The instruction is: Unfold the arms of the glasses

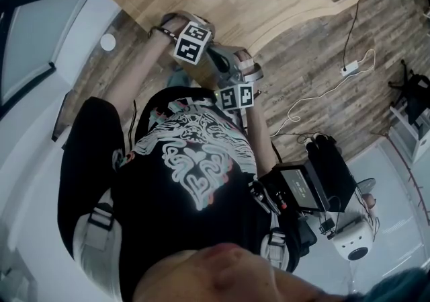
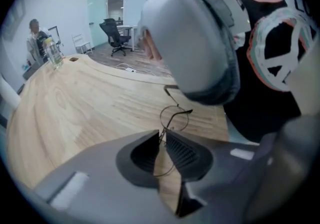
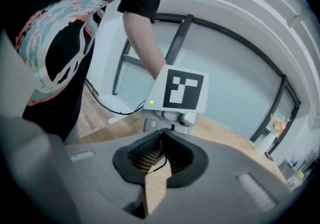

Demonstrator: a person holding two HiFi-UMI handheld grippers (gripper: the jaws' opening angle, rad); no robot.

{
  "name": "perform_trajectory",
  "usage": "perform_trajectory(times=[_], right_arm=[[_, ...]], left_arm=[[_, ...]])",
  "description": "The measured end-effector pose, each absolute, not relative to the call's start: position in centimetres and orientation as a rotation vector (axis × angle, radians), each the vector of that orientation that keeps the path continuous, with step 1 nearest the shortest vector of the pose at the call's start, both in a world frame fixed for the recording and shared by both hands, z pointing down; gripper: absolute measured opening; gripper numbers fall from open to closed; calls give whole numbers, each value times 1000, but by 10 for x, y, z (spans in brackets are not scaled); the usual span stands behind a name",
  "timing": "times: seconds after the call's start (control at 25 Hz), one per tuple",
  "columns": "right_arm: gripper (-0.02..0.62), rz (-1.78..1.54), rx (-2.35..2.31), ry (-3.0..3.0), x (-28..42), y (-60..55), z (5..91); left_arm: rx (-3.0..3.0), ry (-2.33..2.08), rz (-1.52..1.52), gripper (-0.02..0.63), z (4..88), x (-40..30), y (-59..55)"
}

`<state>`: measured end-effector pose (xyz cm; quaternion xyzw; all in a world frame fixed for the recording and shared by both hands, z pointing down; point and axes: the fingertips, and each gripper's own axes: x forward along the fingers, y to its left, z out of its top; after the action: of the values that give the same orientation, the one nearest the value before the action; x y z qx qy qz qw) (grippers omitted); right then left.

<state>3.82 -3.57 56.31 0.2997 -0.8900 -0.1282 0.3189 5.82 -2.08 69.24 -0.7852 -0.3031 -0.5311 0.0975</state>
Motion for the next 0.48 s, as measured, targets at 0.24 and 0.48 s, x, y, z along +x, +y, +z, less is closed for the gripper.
perform_trajectory(times=[0.24,0.48], right_arm=[[25,-228,926,-2355,54,-39,555],[25,-182,994,-2341,67,-38,554]], left_arm=[[-2355,-888,-1563,34,689,59,-23],[-2363,-882,-1553,32,691,55,-26]])
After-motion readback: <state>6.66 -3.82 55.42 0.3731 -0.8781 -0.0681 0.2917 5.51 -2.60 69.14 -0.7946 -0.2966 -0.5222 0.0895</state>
